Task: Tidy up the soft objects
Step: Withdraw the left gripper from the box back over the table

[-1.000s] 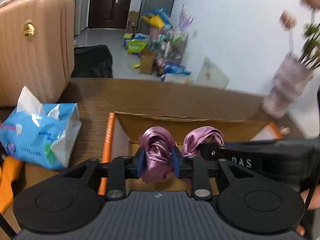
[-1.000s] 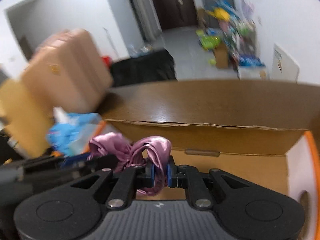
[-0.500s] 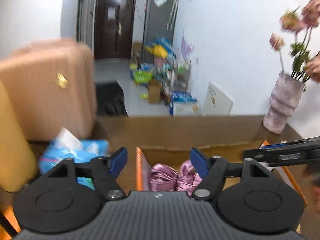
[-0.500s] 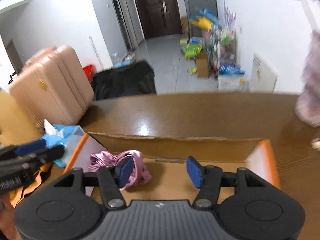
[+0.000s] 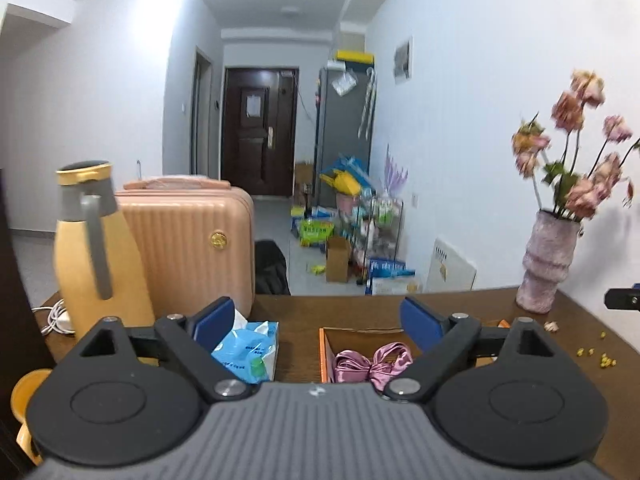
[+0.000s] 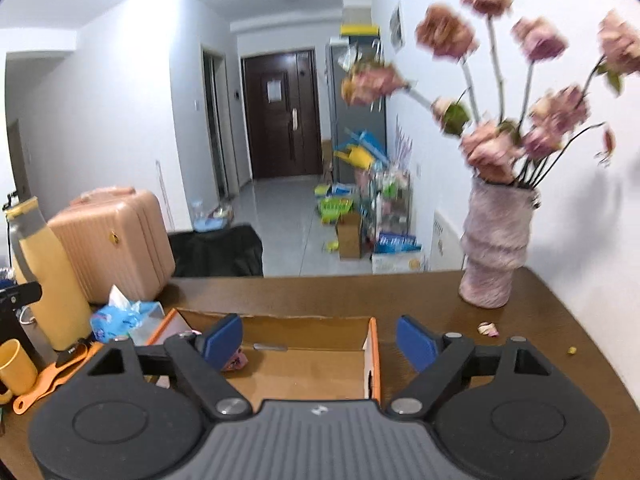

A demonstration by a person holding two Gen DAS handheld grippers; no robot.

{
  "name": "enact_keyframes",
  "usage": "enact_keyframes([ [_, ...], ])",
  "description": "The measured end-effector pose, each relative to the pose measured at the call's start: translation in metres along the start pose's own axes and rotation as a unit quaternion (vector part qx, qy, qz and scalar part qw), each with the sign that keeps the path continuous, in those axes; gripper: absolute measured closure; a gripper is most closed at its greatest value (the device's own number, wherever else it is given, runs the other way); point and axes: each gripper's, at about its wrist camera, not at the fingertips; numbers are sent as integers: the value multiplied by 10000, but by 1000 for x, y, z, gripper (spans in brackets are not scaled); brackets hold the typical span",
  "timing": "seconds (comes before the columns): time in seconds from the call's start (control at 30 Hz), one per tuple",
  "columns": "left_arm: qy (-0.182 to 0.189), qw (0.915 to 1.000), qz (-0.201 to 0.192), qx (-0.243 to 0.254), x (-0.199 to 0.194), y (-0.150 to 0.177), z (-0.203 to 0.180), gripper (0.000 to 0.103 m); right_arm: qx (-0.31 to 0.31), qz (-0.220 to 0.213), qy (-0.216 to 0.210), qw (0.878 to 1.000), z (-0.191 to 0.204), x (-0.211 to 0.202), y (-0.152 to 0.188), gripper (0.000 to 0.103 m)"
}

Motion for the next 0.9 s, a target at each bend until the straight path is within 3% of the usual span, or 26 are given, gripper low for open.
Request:
enact_keyframes([
  [0.13,-51,9984,-547,125,-70,46,3,6,-313,-1002,14,9945,6,-80,57,15],
  [0.33,36,9957,-786,483,-155,119,-7,3,-464,-1380,-123,9893,20,-155,140,15],
  [0.47,-31,9957,-899,206,-196,156,-11,1,-315,-1439,30,9891,28,-184,185,15],
  [0.57,-44,9969,-756,194,-212,181,-15,1,-277,-1379,139,9900,37,-201,221,15],
  [0.67,169,9979,-549,311,-218,198,-22,1,-63,-1321,121,9911,43,-214,248,15],
  [0.9,303,9955,-585,676,-222,204,-35,1,-71,-1041,-17,9945,53,-209,272,15],
])
Point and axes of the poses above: each gripper's, at about its wrist camera, not at the fingertips, and x roughly the way its jaws point, z to its left, y to its underside, and after that the axes turned 5 degrees about y, right-handed
